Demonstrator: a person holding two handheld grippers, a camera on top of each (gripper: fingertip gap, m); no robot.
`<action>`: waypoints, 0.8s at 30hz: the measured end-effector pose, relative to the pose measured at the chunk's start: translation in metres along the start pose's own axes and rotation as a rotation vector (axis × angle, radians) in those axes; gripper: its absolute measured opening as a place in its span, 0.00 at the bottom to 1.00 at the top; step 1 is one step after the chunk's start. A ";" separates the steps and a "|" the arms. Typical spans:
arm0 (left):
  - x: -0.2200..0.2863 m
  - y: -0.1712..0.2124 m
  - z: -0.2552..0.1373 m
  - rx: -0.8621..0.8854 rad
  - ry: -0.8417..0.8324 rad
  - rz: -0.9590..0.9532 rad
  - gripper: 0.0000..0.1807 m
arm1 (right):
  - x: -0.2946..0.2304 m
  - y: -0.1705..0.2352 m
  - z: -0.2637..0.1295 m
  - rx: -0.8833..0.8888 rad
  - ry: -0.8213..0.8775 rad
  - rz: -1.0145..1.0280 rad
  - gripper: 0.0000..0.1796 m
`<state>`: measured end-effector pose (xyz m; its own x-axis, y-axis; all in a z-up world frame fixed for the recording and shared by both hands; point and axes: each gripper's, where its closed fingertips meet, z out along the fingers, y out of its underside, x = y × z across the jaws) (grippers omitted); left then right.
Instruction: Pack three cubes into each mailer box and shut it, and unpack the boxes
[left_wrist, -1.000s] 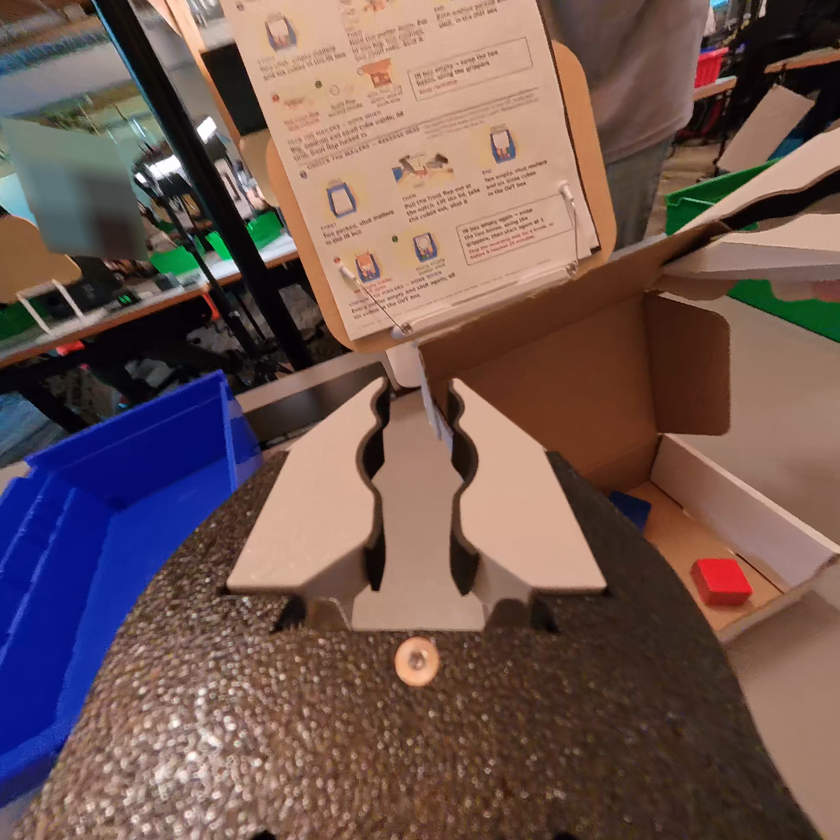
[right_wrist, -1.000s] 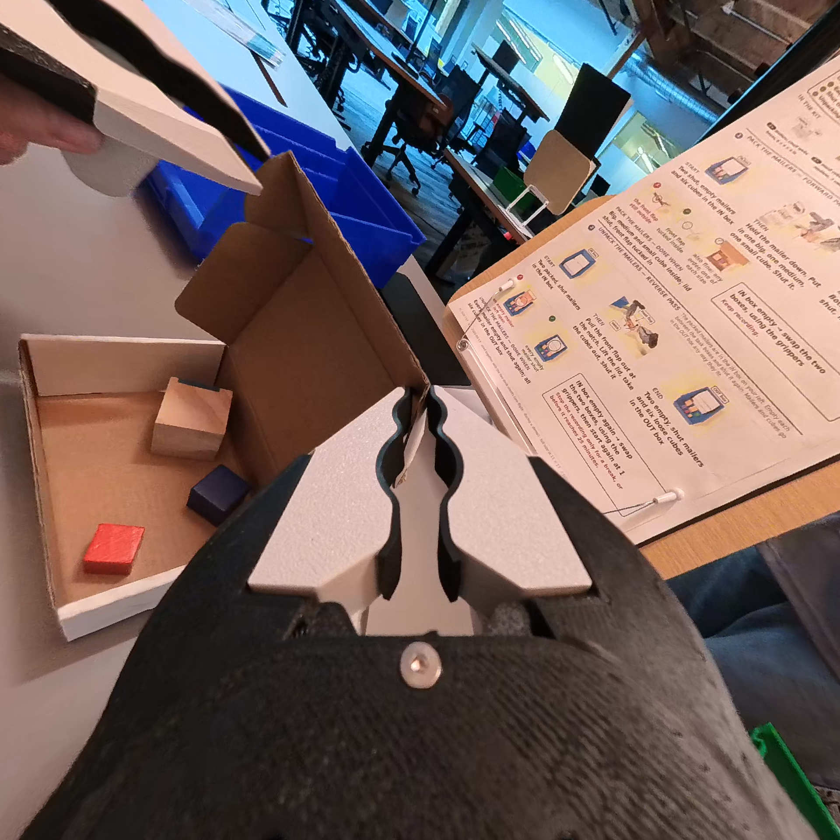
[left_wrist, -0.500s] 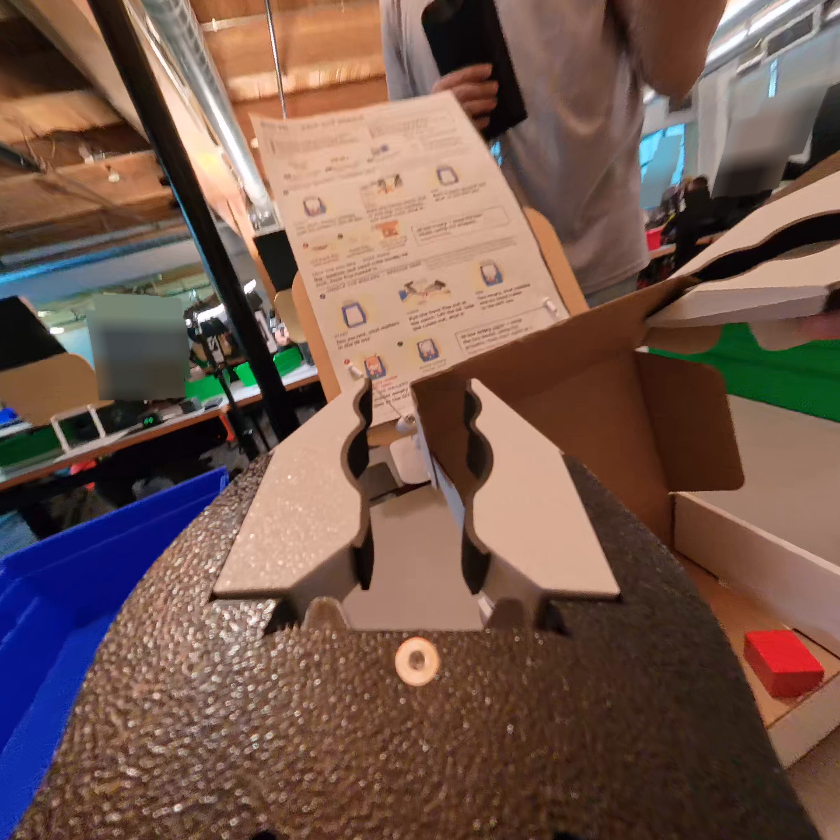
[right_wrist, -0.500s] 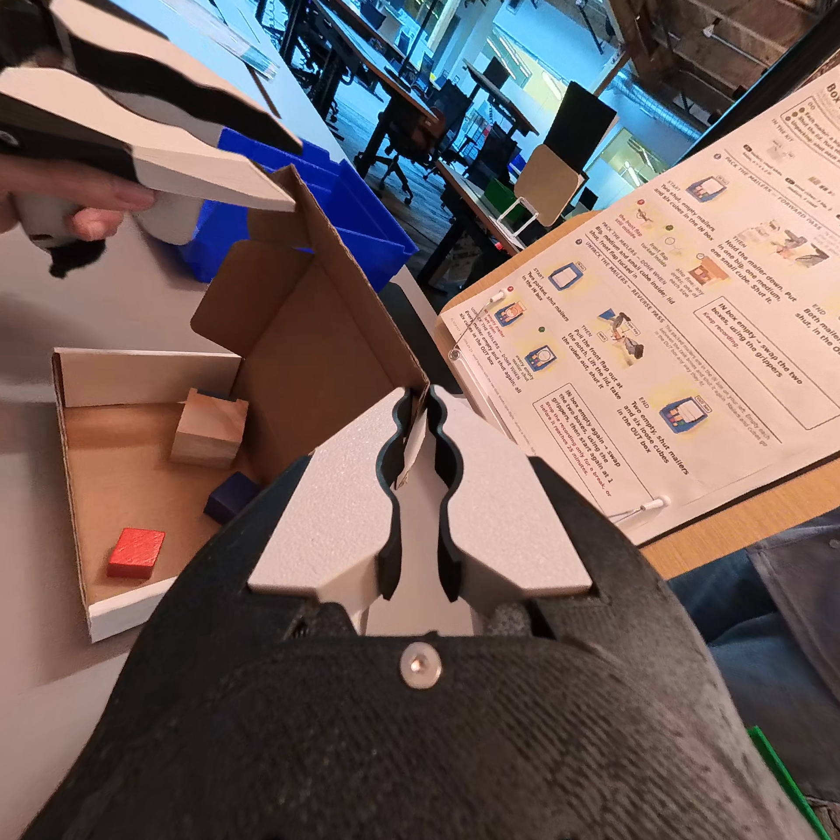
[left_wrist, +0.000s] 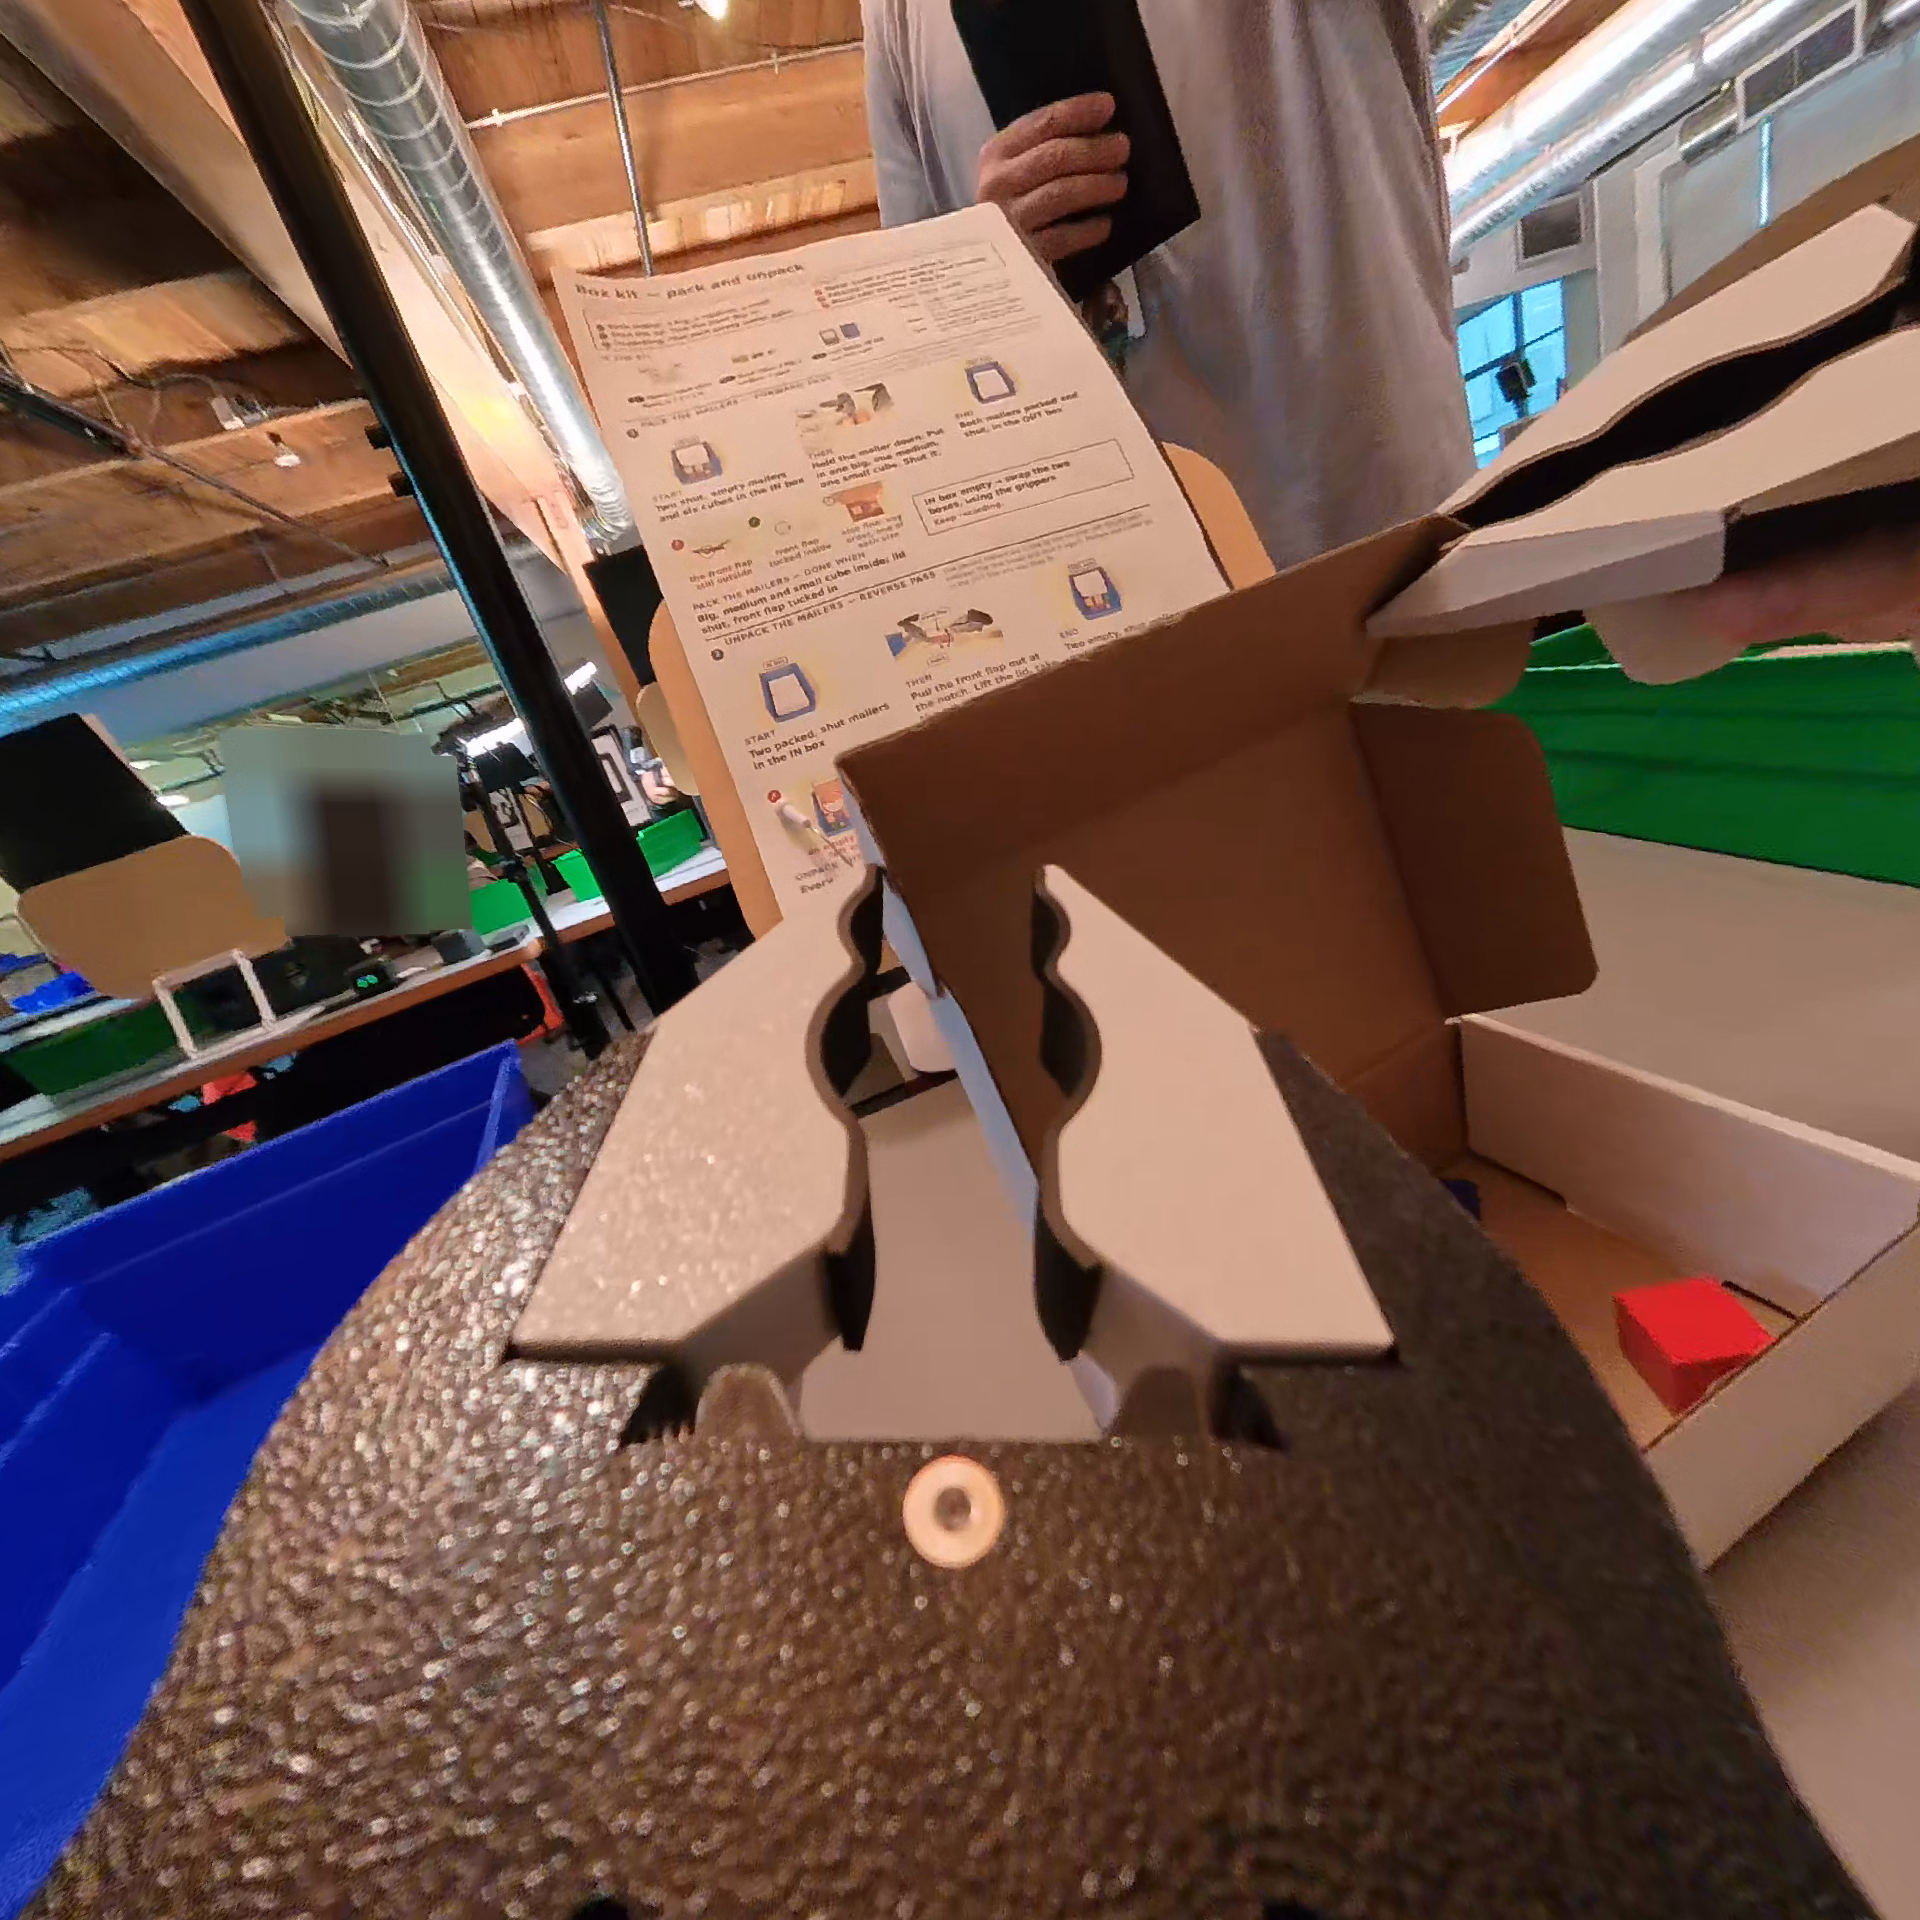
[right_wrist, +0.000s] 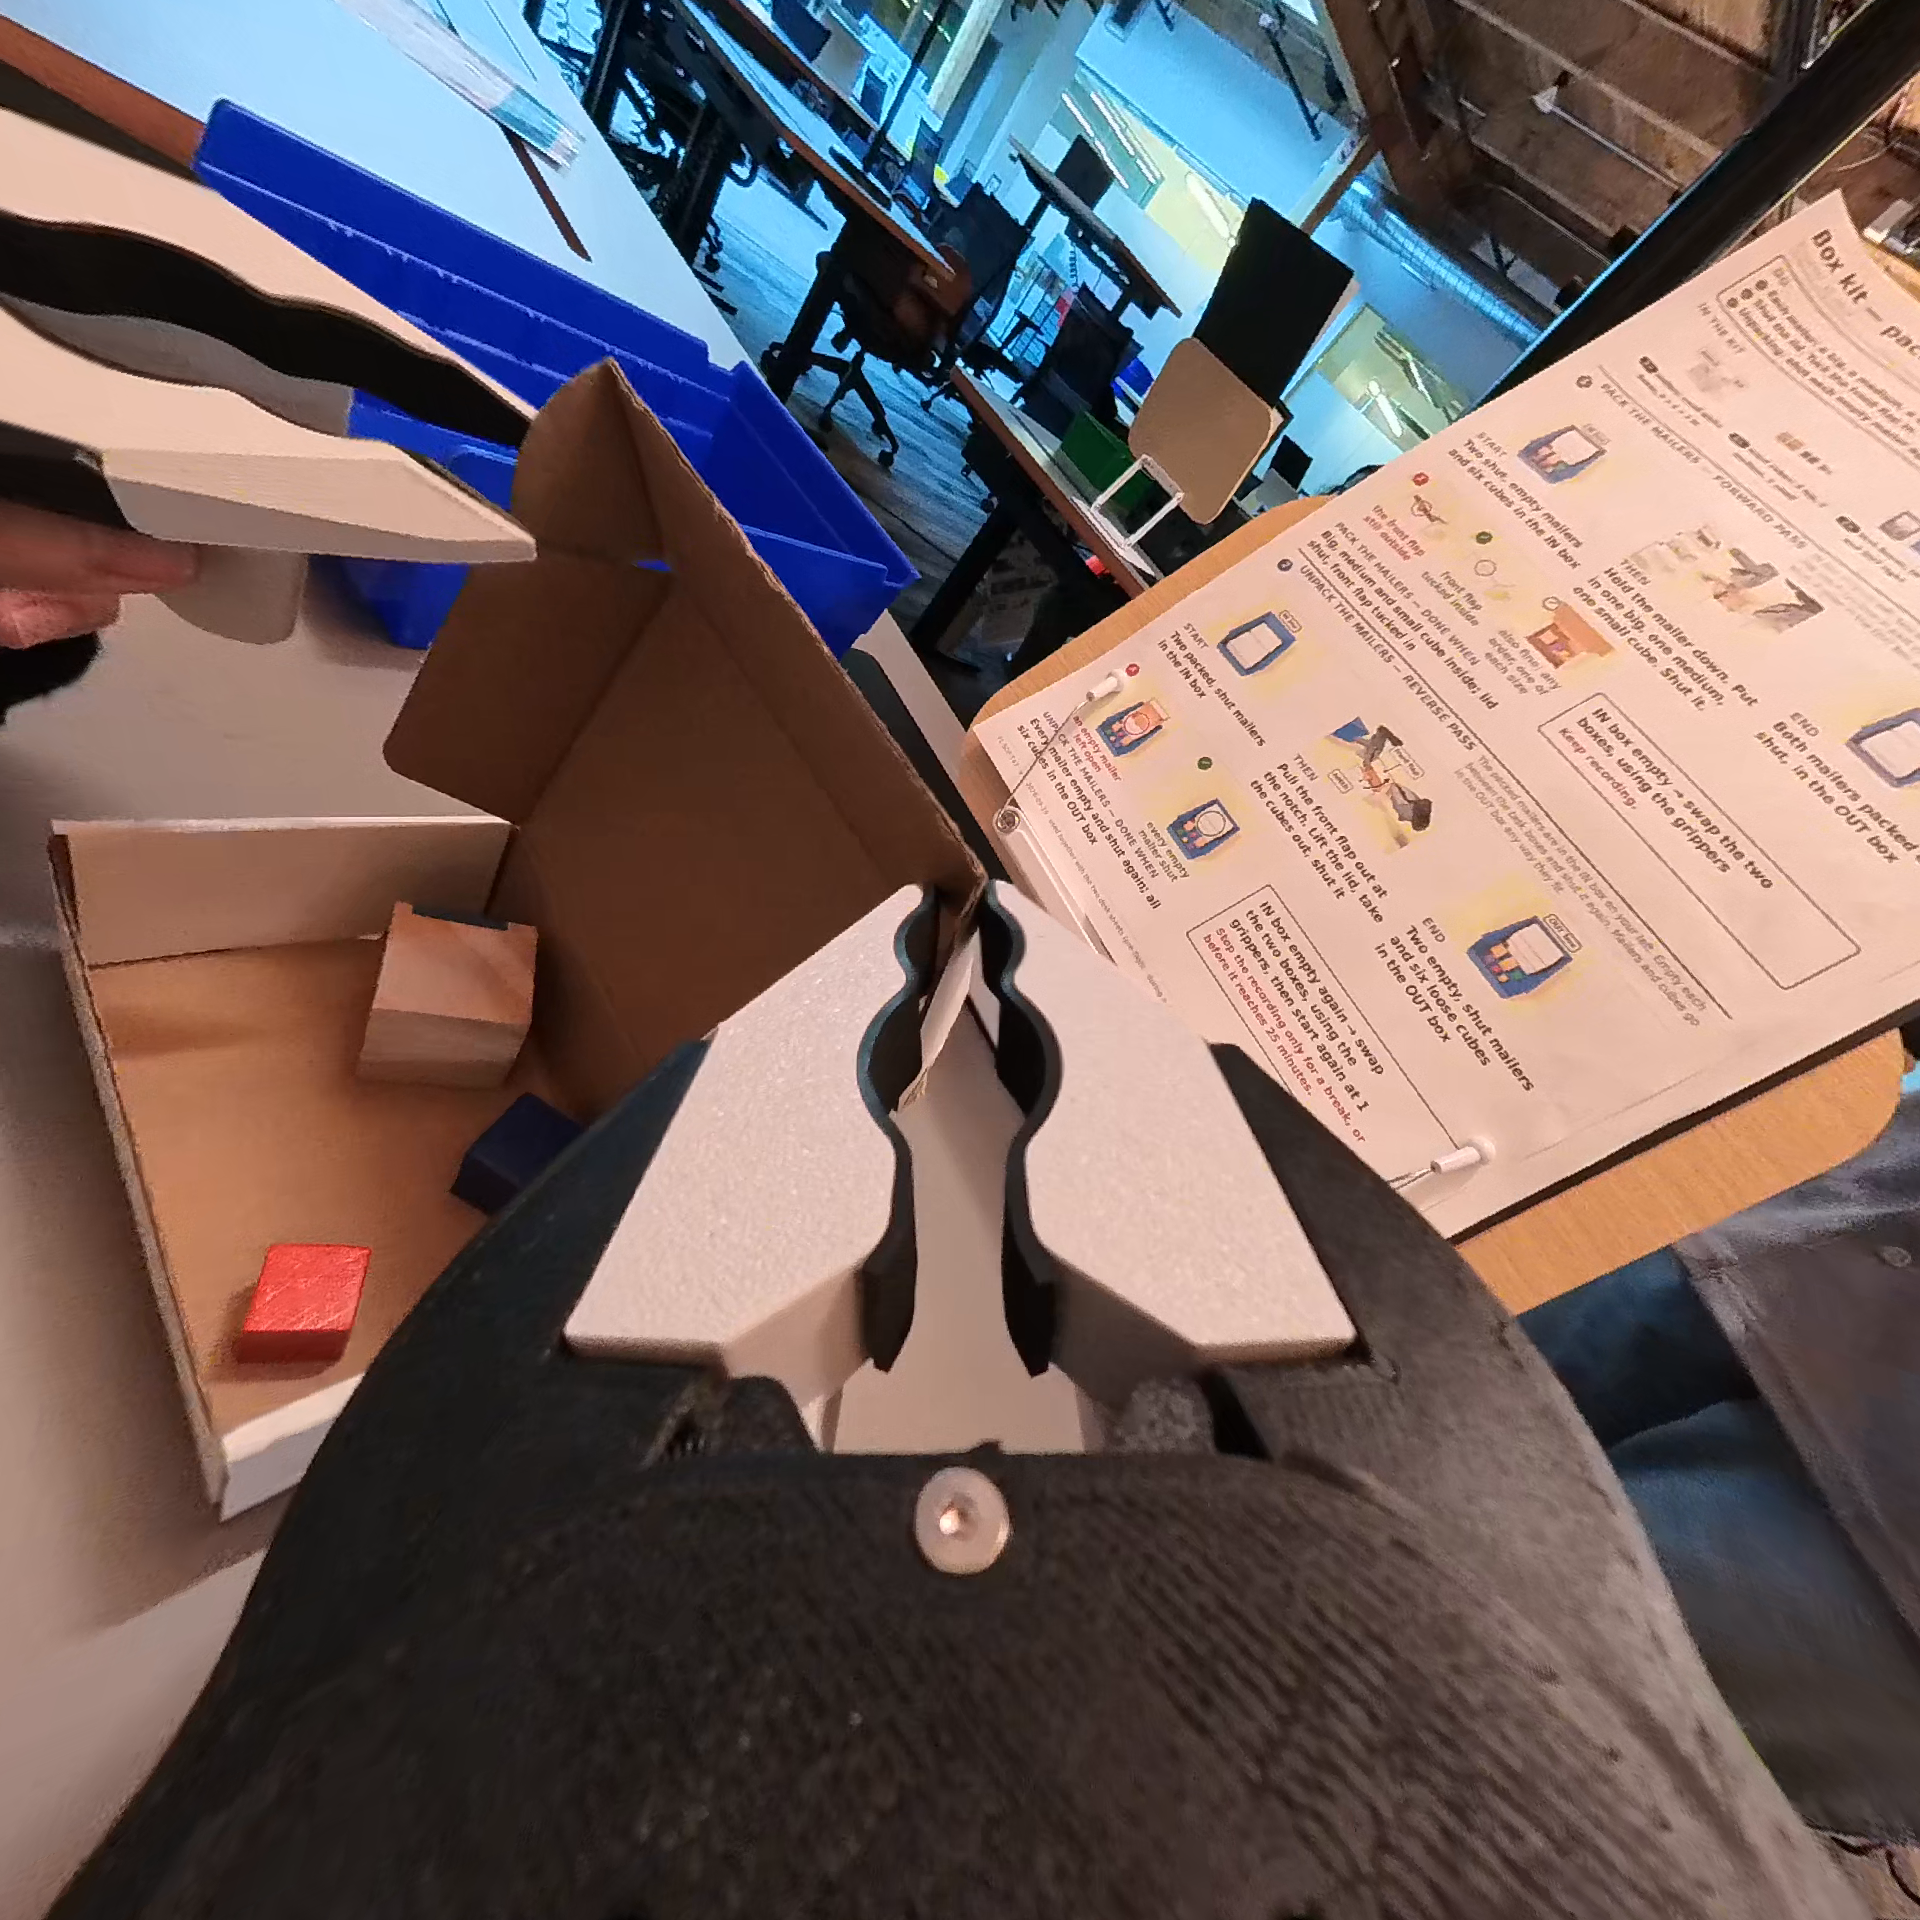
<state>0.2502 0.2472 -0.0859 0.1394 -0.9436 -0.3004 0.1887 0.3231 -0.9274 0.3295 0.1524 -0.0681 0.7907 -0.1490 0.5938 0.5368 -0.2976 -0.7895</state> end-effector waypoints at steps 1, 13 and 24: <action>-0.001 0.000 0.000 0.000 -0.009 0.015 0.14 | 0.000 0.000 0.000 0.000 0.004 0.000 0.03; -0.012 -0.009 -0.004 0.024 -0.079 0.052 0.14 | -0.001 -0.005 0.002 0.004 0.031 0.015 0.03; -0.019 -0.003 -0.006 0.010 -0.105 0.052 0.15 | 0.007 0.000 0.007 0.002 0.068 0.052 0.04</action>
<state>0.2414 0.2635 -0.0784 0.2503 -0.9128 -0.3227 0.1885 0.3729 -0.9085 0.3369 0.1574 -0.0656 0.7960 -0.2276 0.5609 0.4961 -0.2856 -0.8199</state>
